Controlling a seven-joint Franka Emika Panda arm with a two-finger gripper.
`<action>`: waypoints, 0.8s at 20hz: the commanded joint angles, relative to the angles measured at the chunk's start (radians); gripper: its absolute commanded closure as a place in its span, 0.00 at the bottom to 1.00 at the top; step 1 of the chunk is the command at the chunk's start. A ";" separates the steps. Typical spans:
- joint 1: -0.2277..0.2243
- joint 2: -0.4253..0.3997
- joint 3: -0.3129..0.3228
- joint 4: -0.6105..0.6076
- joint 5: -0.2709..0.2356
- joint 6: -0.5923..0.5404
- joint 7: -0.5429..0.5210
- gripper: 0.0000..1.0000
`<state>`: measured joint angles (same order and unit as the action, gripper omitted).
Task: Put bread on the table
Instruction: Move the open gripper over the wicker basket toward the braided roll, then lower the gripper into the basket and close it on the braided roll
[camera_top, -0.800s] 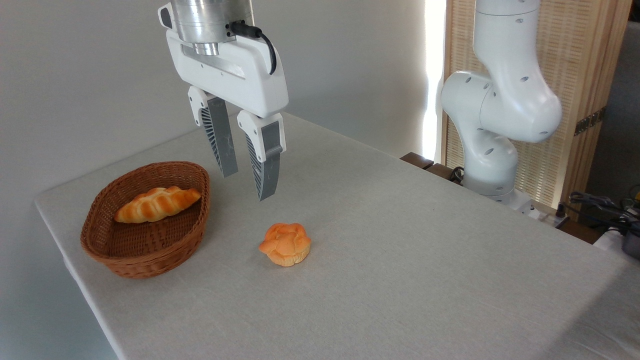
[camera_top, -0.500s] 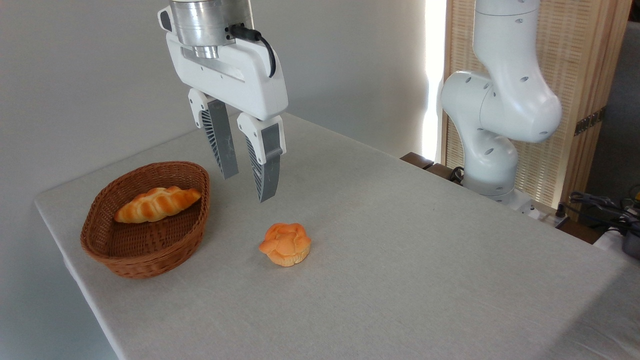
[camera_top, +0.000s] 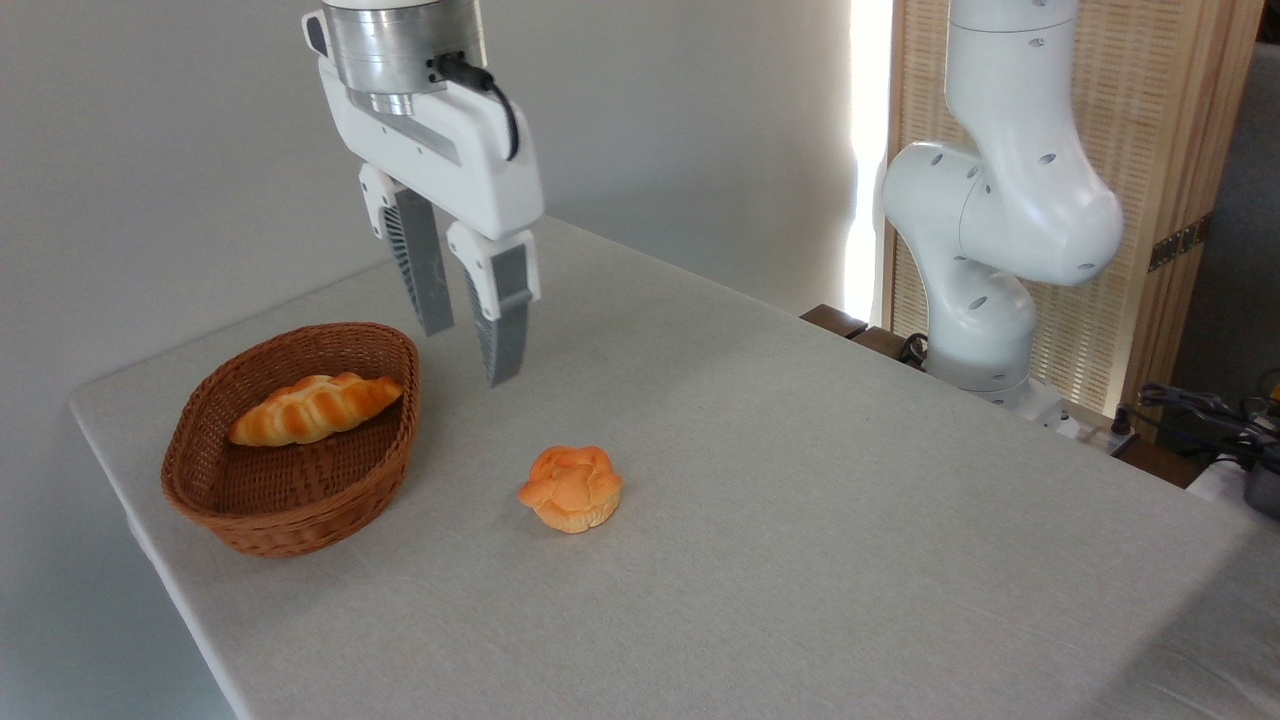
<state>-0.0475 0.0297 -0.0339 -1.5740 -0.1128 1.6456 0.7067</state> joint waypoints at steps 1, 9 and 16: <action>-0.003 0.029 -0.035 0.015 -0.053 0.065 -0.013 0.00; -0.003 0.111 -0.144 0.019 -0.173 0.242 -0.032 0.00; -0.003 0.235 -0.309 0.014 -0.174 0.405 -0.076 0.00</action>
<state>-0.0553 0.2049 -0.2797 -1.5742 -0.2705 1.9857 0.6493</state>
